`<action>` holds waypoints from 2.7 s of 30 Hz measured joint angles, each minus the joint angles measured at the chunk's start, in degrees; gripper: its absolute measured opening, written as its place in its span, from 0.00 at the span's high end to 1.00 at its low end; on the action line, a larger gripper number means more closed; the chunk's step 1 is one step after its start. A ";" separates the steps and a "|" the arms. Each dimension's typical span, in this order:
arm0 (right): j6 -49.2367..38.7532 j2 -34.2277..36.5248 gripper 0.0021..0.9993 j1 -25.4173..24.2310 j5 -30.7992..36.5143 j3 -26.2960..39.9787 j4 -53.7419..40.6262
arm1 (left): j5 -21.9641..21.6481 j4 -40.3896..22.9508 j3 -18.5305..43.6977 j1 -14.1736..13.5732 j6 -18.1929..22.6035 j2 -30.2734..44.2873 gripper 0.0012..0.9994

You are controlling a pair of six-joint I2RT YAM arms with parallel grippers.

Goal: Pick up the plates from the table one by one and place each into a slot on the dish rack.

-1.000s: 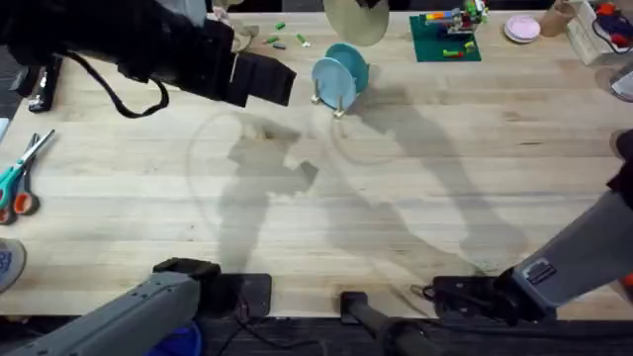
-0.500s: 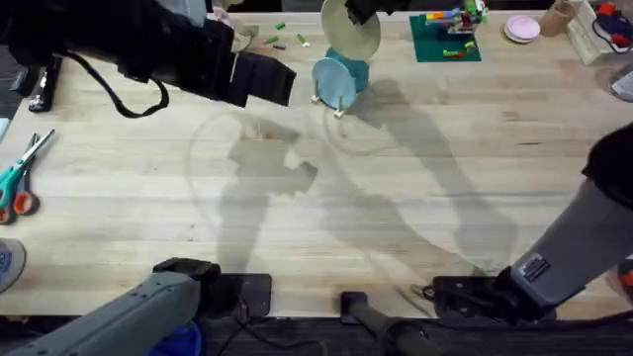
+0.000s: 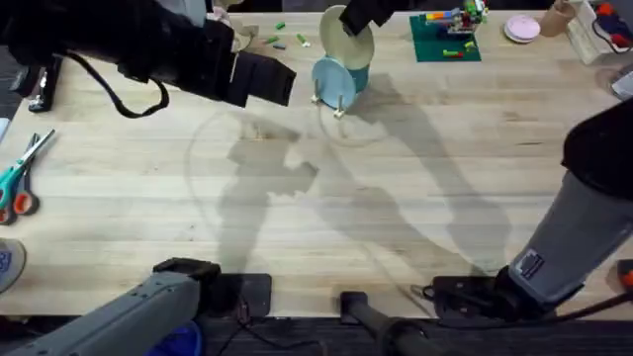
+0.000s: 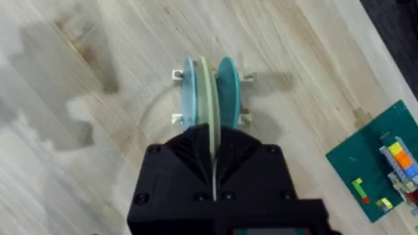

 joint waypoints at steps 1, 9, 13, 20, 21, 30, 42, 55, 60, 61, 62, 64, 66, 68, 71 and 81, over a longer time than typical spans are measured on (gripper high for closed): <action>0.00 0.00 0.97 0.00 0.00 0.00 0.03 | 0.00 0.00 0.00 0.00 0.00 0.00 0.00; 0.00 0.69 0.97 0.00 0.38 0.00 0.22 | 0.00 0.00 0.00 0.00 0.00 0.00 0.00; 0.00 2.05 0.97 0.00 1.74 0.00 1.05 | 0.00 0.00 0.00 0.00 0.00 0.00 0.00; 0.00 2.63 0.97 0.00 2.60 0.00 1.32 | 0.00 0.00 0.00 0.00 0.00 0.00 0.00; 0.00 2.64 0.97 0.00 2.60 0.00 1.28 | 0.00 0.02 0.00 0.00 0.00 0.00 0.00; 0.00 3.39 0.97 0.00 2.56 0.00 1.32 | 0.00 0.00 0.00 0.00 0.00 0.00 0.00; 0.02 6.44 0.97 0.02 2.54 0.00 1.30 | -0.22 0.00 0.00 0.00 0.00 0.00 0.00; 0.02 7.34 0.97 0.79 2.37 0.00 1.41 | -0.24 0.02 0.00 0.00 0.00 0.00 0.00; 0.02 7.51 0.97 0.79 2.37 0.00 1.41 | -0.24 0.00 0.00 0.00 0.00 0.00 0.00; 0.02 7.61 0.97 0.79 2.36 0.00 1.39 | -0.24 0.00 0.00 0.00 0.00 0.00 0.00; 0.02 7.61 0.97 0.79 2.36 0.00 1.43 | -0.24 0.00 0.00 0.00 0.00 -0.02 0.00; 0.02 7.62 0.97 0.79 2.36 0.00 1.43 | -0.23 0.00 0.00 0.00 0.00 0.00 0.01; 0.02 7.63 0.97 0.79 2.36 0.00 1.45 | -0.24 0.00 0.00 0.00 0.02 0.00 0.00; 0.01 7.61 0.97 0.79 2.37 0.00 1.43 | -0.24 0.00 0.00 0.00 0.00 0.00 0.00; 0.02 7.62 0.97 0.79 2.37 0.00 1.43 | -0.24 0.00 0.00 0.00 0.00 0.00 0.00; 0.02 7.63 0.97 0.79 2.36 -0.12 1.48 | -0.24 0.00 0.00 0.00 0.00 0.00 0.00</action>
